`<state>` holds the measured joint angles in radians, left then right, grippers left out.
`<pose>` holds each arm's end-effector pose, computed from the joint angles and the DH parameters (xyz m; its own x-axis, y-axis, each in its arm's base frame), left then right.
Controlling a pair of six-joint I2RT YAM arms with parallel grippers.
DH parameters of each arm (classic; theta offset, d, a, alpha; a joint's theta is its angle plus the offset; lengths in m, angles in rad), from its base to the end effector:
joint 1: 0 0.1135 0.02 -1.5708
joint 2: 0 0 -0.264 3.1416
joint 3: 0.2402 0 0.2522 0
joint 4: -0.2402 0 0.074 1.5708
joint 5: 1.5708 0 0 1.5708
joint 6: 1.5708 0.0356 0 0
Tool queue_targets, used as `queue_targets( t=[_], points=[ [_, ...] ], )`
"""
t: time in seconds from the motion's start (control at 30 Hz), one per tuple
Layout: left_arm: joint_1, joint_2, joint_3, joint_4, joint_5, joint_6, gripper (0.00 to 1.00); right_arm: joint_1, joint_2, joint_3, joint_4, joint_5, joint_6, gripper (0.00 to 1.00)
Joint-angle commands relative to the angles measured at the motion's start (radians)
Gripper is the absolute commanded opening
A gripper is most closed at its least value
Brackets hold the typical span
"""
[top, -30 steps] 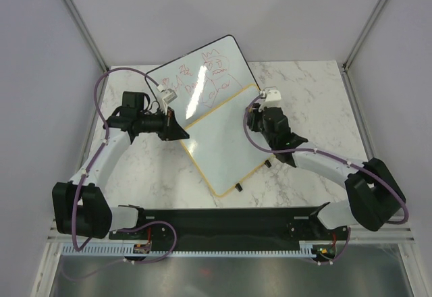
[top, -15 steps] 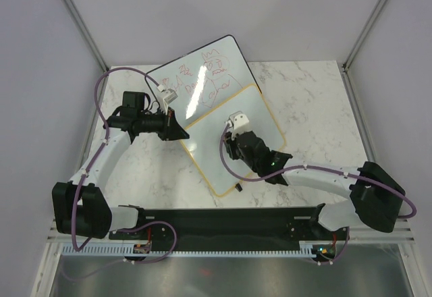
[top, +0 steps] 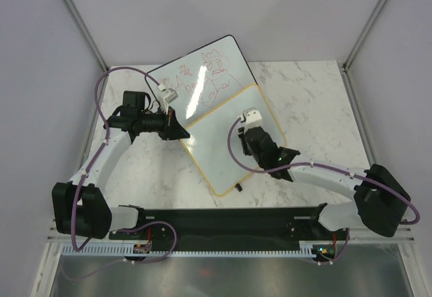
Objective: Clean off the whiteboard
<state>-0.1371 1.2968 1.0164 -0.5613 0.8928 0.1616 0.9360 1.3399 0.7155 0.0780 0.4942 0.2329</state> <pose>0.2585 -0.0636 0.2857 -0.6327 0.1892 -0.7510 0.7108 0.5269 -0.4661 0.1817 0.2182 0.2212 -0.4080 -0.2113 -0.8882 -0.3847 0.9220 -0.0426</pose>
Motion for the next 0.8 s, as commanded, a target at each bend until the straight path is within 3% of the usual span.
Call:
queue_targets(
  t=[0.0, 0.1, 0.27, 0.43, 0.6, 0.77],
  points=[
    [-0.029, -0.025, 0.019, 0.074, -0.041, 0.168, 0.02, -0.175, 0.005, 0.099, -0.027, -0.025, -0.108, 0.00],
    [-0.029, -0.025, 0.013, 0.072, -0.043, 0.167, 0.02, -0.249, 0.079, 0.223, -0.018, -0.094, -0.170, 0.00],
    [-0.030, -0.030, 0.011, 0.074, -0.045, 0.171, 0.02, -0.266, 0.250, 0.416, -0.075, -0.075, -0.224, 0.00],
    [-0.030, -0.030, 0.017, 0.072, -0.046, 0.168, 0.02, -0.232, 0.240, 0.354, -0.066, -0.167, -0.187, 0.00],
    [-0.029, -0.033, 0.027, 0.072, -0.046, 0.165, 0.02, 0.067, 0.119, 0.122, -0.031, -0.172, -0.207, 0.00],
    [-0.030, -0.024, 0.039, 0.074, -0.034, 0.158, 0.02, 0.291, 0.050, -0.065, -0.027, -0.280, -0.072, 0.00]
  ],
)
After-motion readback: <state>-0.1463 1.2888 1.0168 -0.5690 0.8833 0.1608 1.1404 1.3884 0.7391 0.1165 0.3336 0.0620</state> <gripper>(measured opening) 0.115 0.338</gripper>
